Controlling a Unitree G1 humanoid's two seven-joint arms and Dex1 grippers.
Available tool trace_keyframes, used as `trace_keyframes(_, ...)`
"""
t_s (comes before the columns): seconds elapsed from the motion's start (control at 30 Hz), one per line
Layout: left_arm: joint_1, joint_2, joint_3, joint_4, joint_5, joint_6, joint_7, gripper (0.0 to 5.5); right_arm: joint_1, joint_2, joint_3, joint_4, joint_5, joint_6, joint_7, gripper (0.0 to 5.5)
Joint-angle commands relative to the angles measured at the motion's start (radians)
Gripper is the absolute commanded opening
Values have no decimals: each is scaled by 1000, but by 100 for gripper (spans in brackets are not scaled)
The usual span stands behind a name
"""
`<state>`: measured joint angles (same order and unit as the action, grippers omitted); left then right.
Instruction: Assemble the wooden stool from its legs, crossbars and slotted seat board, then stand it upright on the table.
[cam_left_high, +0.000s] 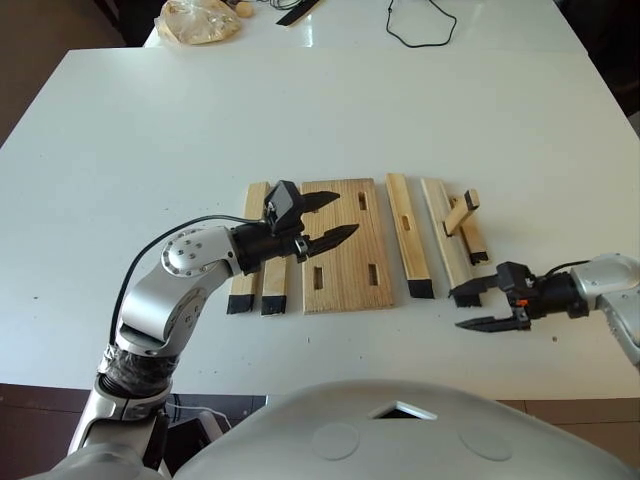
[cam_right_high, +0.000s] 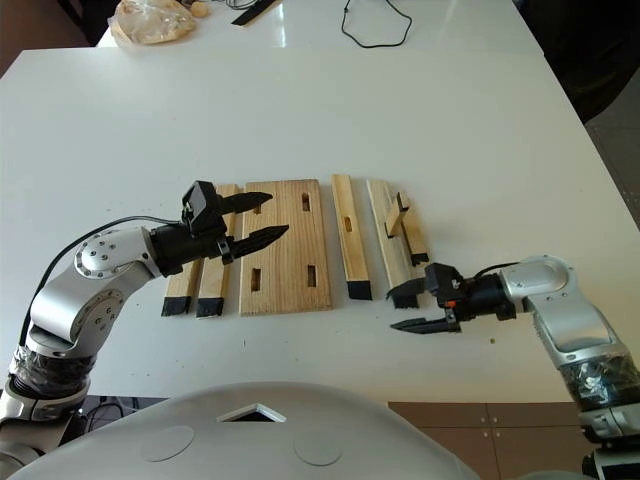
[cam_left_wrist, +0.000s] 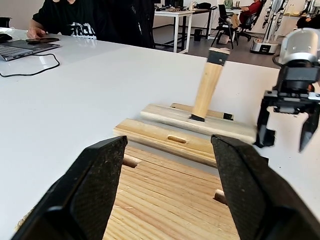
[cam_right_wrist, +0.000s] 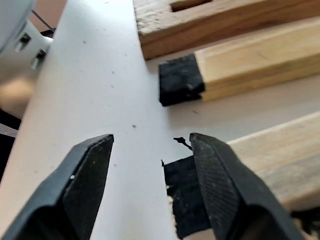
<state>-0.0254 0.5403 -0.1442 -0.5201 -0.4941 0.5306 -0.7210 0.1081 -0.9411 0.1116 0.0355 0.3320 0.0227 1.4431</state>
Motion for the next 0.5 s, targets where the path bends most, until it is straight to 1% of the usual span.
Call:
trace_keyframes(0.03, 18, 19, 11, -14, 11, -11, -5, 313, 0, -66, -124, -6, 44, 6, 4, 281)
trace_keyframes(0.17, 54, 10, 22, -25, 14, -19, 15, 313, 12, -88, -235, -123, 162, 122, -5, 281)
trace_keyframes(0.23, 68, 3, 18, -32, 19, -23, 26, 313, 4, -73, -250, -168, 173, 168, -60, 281)
trace_keyframes(0.37, 72, -4, 7, -35, 18, -22, 31, 313, 24, -8, -182, -185, -4, 158, -268, 281)
trace_keyframes(0.5, 74, 10, 16, -25, 24, -19, 25, 313, 74, 116, -198, -210, -66, 204, -492, 337)
